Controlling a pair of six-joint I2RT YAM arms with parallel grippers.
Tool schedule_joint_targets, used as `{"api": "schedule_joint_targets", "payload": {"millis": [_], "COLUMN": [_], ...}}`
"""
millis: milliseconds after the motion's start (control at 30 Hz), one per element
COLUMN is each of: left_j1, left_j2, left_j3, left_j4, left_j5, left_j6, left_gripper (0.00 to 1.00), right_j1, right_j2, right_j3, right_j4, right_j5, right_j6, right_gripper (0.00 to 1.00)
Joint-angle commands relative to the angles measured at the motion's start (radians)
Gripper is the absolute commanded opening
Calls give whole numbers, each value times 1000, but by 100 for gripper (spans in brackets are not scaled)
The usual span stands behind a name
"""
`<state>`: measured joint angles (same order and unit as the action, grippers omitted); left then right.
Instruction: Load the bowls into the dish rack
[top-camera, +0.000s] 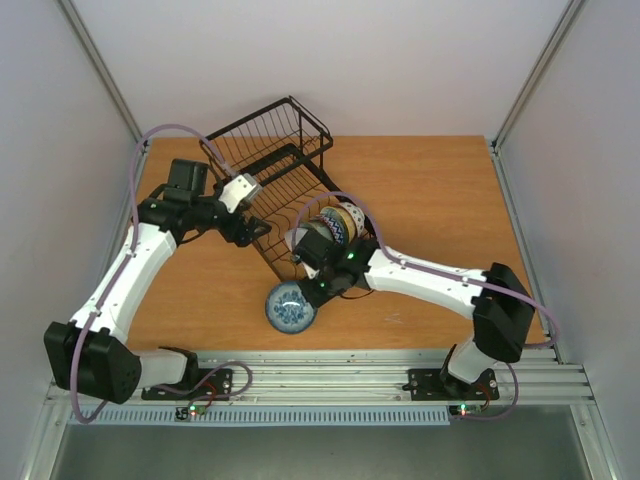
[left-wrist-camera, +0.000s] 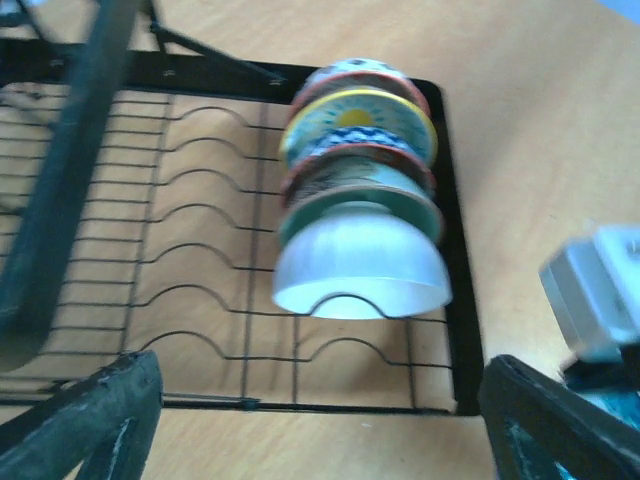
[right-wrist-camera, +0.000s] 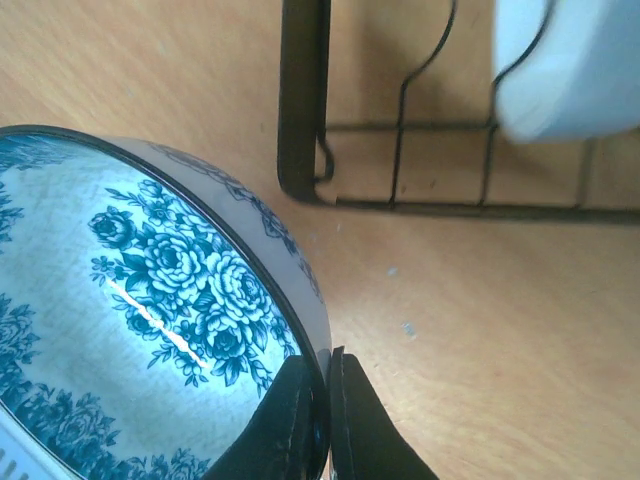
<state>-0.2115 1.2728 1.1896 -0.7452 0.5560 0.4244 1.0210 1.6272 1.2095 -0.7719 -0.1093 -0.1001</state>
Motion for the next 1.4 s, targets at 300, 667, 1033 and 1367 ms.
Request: {"api": "schedule_joint_targets", "payload": {"millis": [300, 667, 1033, 1367], "left_j1": [-43, -166, -183, -187], "left_j2": [82, 112, 141, 151], "left_j3": [160, 127, 116, 105], "left_j4": [-344, -293, -271, -255], "left_j5": [262, 23, -20, -27], "left_j6": [183, 157, 149, 144], "left_gripper": [76, 76, 75, 75], "right_j1": [-47, -53, -54, -53], "right_j2": [-96, -66, -116, -134], "right_j3": [173, 295, 302, 293], "right_j4": [-104, -107, -94, -29], "right_j5": [332, 453, 444, 340], "right_j6": [-52, -104, -113, -119], "right_gripper": [1, 1, 1, 1]}}
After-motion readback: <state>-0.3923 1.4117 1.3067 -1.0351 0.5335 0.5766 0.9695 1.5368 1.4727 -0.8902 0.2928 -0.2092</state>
